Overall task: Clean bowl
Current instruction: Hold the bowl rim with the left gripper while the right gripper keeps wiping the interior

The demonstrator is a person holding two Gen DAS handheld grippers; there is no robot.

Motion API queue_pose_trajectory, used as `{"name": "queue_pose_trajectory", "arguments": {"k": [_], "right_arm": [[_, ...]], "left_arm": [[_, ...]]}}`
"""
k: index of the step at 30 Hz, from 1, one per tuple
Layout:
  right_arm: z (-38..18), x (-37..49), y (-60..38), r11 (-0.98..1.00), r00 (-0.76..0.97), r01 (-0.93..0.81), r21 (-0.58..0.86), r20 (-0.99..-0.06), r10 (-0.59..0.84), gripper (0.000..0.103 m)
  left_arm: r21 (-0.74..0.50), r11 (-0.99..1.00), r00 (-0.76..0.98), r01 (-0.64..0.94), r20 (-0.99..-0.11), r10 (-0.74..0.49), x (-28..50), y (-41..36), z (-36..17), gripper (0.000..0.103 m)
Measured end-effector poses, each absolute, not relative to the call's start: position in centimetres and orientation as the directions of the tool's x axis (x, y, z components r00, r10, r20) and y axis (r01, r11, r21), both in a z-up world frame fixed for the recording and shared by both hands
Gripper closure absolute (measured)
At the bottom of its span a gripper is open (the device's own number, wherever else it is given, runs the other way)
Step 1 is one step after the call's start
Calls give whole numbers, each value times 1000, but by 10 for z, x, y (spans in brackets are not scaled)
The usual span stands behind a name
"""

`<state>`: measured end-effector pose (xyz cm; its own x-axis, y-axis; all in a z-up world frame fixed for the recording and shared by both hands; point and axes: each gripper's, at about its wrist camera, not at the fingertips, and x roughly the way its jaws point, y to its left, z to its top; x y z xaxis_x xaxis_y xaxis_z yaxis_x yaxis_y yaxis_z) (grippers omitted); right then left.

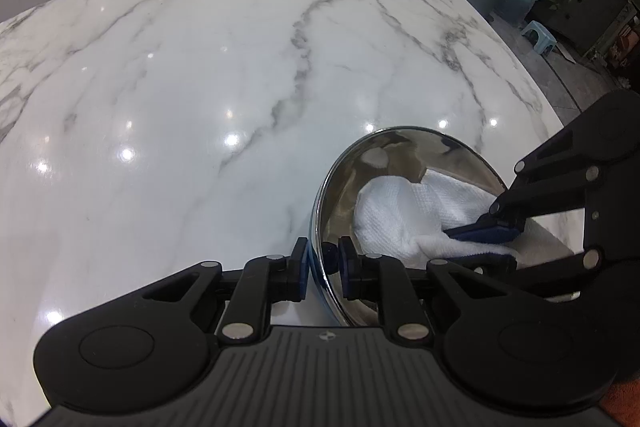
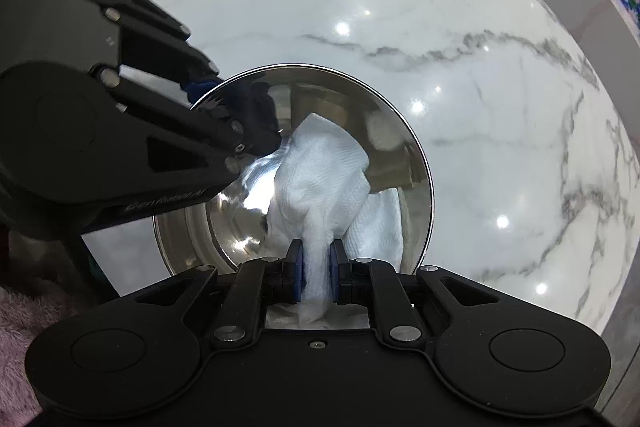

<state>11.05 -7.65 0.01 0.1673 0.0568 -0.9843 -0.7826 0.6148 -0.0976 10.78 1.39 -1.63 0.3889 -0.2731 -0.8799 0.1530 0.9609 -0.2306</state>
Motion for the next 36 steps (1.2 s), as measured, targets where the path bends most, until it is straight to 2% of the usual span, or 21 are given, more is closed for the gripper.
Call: {"name": "queue_pose_trajectory", "arguments": {"k": [2,5,8,12,20,26,30,33,36], "right_arm": [[0,112,-80,627,159,-774,-82,-985,67,92],[0,113,-83,638,154,-767,-70,-985,78,92],[0,113,-87,648,151,-759,-61,-985,84,92],[0,114,-92,670,134,-742,-33,-986,100,92],[1,116,-93,702,-13,-681,209,-962,274,91],[-1,122,-84,663,39,-744,76,-987,157,92],[-4,109,-76,549,237,-814,-190,-971,15,92],[-5,109,-77,554,244,-809,-195,-970,16,92],[-3,117,-83,591,219,-792,-155,-975,37,92]], "left_arm": [[-276,949,339,151,-887,-312,108,15,-21,71],[-299,940,315,163,-887,-337,107,15,-21,71],[-304,936,325,175,-880,-347,106,15,-19,82],[-294,942,350,163,-875,-334,107,16,-19,87],[-282,947,380,155,-868,-321,108,15,-18,89],[-274,947,387,166,-865,-319,108,14,-17,89],[-275,947,385,164,-866,-319,108,15,-17,89],[-276,948,382,161,-868,-318,108,15,-17,87],[-317,934,316,164,-880,-354,109,14,-23,75]]}}
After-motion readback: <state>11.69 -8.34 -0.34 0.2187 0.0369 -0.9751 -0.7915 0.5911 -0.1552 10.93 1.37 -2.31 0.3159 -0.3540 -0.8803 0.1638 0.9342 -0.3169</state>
